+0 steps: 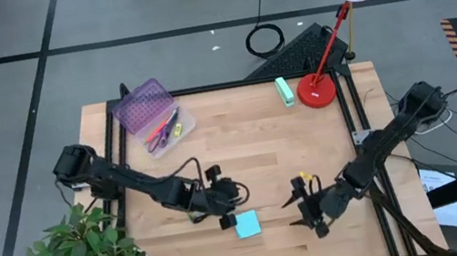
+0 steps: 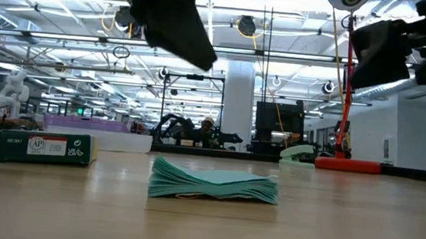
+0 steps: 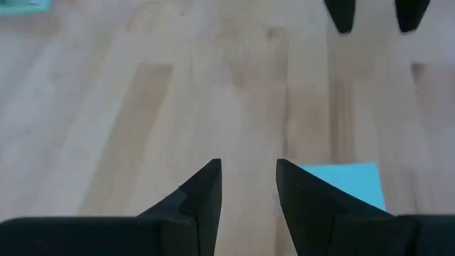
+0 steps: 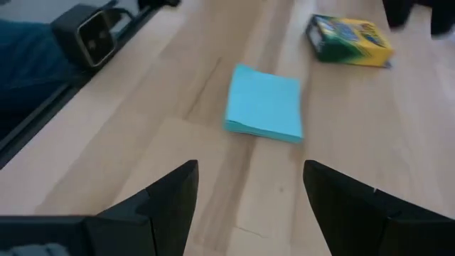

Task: Pack school essentials
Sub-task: Put the light blue sticky note into the purple supply box

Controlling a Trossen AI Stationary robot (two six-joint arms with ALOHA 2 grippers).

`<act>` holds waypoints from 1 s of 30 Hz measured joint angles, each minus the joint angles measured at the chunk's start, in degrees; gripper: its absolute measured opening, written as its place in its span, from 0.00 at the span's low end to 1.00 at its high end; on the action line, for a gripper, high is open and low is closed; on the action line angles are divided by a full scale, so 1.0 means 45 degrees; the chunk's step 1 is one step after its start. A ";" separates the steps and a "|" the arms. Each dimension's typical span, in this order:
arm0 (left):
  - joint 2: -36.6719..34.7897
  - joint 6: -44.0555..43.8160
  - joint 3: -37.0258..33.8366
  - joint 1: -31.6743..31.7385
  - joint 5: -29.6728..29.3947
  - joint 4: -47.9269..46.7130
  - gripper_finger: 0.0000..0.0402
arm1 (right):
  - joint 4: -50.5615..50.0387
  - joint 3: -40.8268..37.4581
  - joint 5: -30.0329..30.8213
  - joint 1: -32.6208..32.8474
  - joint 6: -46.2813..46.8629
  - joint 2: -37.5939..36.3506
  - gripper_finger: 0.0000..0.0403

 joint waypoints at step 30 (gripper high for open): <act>0.1972 -0.1598 0.0073 -0.1307 -0.0647 0.1179 0.34 | 0.3328 0.0464 0.1683 -0.0062 -0.6474 0.2597 0.62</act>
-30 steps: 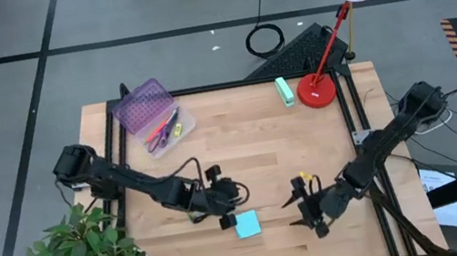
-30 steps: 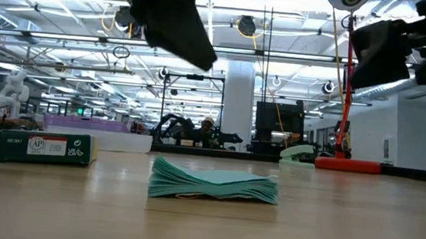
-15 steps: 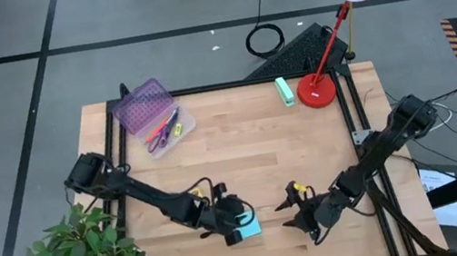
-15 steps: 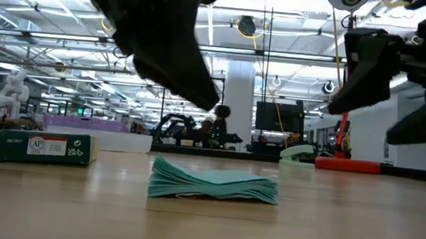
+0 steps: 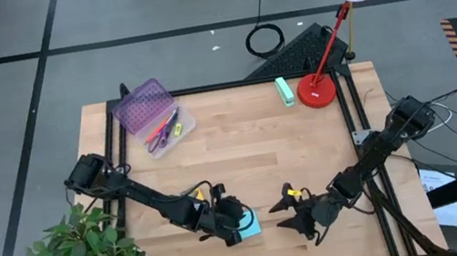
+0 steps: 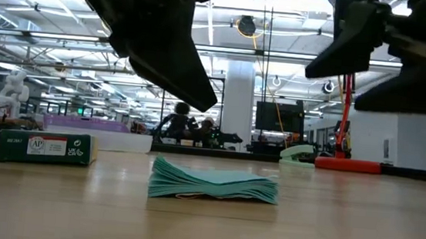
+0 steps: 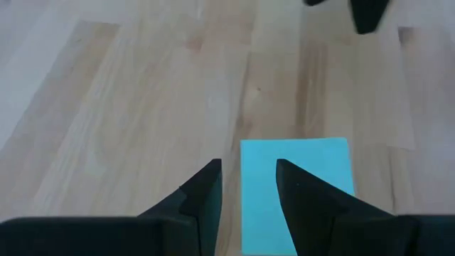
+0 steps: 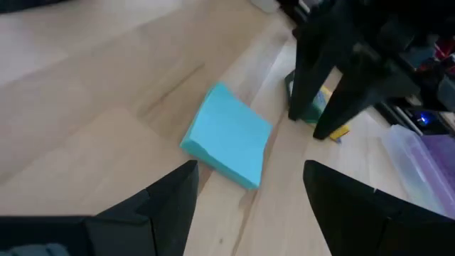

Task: Pack school essentials
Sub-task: Put the light blue sticky note into the purple supply box

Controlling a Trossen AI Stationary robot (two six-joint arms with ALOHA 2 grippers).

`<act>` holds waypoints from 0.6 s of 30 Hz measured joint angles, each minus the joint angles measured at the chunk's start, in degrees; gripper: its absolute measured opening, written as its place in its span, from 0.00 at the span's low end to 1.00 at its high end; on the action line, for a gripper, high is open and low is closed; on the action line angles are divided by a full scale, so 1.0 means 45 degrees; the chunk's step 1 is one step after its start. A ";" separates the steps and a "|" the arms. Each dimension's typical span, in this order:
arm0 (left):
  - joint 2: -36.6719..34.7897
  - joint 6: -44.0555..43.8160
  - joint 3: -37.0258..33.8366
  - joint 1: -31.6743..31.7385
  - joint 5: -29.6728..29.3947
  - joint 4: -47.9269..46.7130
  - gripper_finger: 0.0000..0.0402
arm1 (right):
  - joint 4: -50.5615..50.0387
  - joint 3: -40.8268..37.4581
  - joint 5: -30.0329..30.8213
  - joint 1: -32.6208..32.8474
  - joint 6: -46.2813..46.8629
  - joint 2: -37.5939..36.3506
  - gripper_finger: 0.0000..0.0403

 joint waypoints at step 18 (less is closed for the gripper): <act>0.0000 -0.0415 0.0000 -0.0163 -0.0171 -0.0005 0.34 | -0.0295 -0.0011 -0.0391 0.0192 -0.2066 -0.0011 0.62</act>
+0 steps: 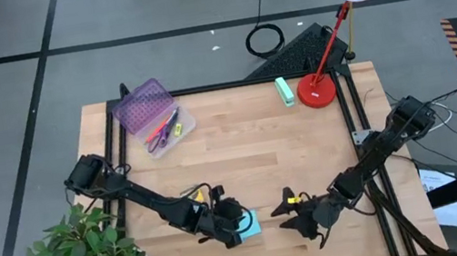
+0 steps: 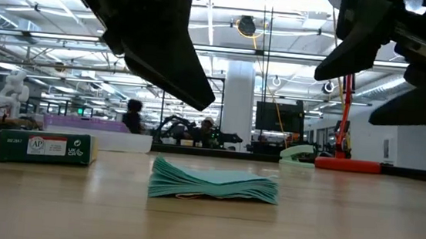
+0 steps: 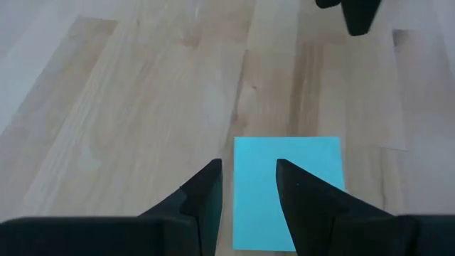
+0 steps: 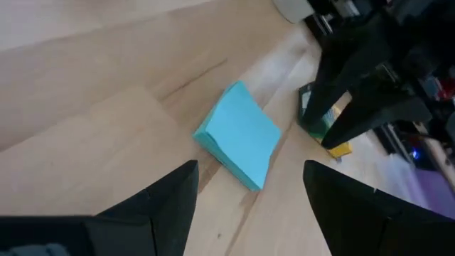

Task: Pack school essentials
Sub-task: Put the light blue sticky note into the purple supply box

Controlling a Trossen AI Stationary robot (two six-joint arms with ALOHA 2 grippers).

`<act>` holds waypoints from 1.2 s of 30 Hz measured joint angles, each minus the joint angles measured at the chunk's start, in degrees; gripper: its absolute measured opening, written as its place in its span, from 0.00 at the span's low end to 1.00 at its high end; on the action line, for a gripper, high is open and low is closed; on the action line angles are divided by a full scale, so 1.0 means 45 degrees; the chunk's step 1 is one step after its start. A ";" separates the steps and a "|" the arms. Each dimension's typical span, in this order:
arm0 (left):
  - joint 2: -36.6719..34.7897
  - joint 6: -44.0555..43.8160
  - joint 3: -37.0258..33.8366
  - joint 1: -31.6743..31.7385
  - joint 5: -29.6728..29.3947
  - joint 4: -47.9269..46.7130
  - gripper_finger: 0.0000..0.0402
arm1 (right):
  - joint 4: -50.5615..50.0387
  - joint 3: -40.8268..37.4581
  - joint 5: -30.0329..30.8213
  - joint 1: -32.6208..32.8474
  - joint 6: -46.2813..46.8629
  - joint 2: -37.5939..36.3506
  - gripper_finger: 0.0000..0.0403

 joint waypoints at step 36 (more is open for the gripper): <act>0.0364 -0.0046 -0.0010 -0.0008 0.1026 -0.0086 0.34 | 0.0527 0.0273 -0.1640 -0.0589 -0.2589 0.0466 0.77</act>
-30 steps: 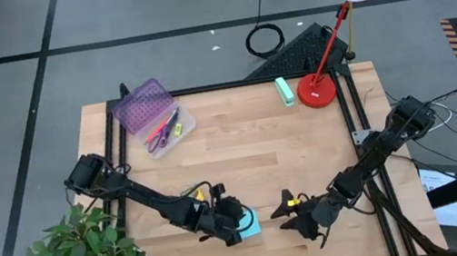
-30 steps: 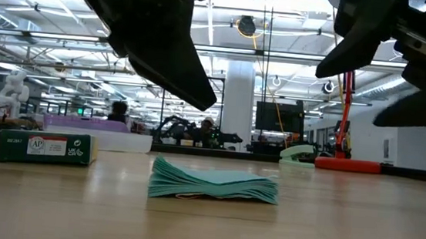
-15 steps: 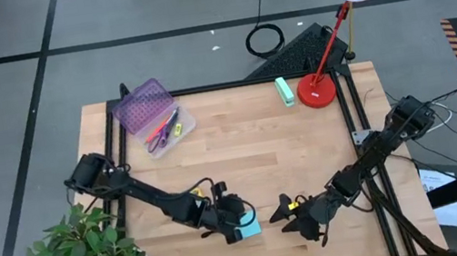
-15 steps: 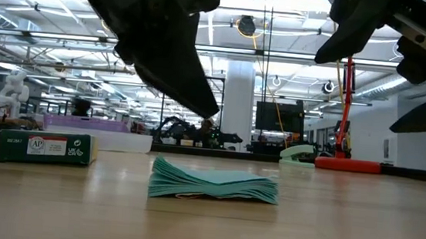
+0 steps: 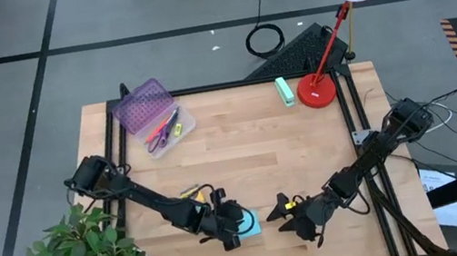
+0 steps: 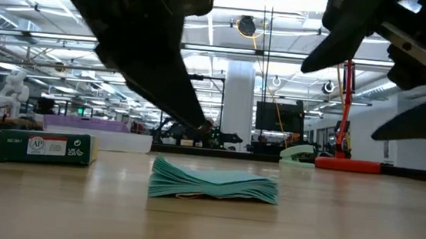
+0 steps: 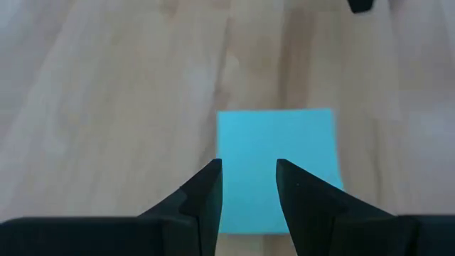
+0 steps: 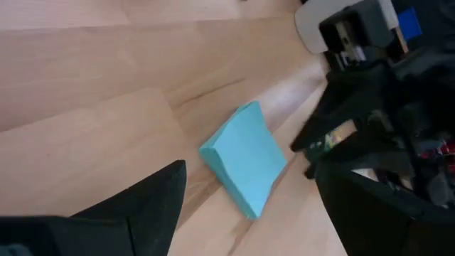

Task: Pack school essentials
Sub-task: Put the light blue sticky note into the purple supply box

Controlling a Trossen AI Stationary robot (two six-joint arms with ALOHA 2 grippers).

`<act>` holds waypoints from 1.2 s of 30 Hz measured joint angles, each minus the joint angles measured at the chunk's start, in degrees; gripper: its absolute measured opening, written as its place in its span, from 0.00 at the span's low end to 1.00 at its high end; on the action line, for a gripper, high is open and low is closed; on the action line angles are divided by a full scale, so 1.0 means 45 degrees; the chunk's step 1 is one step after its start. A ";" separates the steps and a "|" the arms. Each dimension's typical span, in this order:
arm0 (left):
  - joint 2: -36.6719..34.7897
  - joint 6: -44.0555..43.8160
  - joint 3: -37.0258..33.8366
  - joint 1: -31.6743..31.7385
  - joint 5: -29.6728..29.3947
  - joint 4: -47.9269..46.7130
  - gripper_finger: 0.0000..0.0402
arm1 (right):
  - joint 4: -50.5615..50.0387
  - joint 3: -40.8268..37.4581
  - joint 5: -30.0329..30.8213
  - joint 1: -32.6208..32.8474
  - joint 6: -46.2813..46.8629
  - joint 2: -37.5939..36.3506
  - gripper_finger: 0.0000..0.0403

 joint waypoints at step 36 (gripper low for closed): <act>0.0010 -0.1984 -0.0840 -0.0721 -0.0417 0.0018 0.34 | -0.2372 0.3445 -0.0730 -0.0726 -0.2181 0.3109 0.76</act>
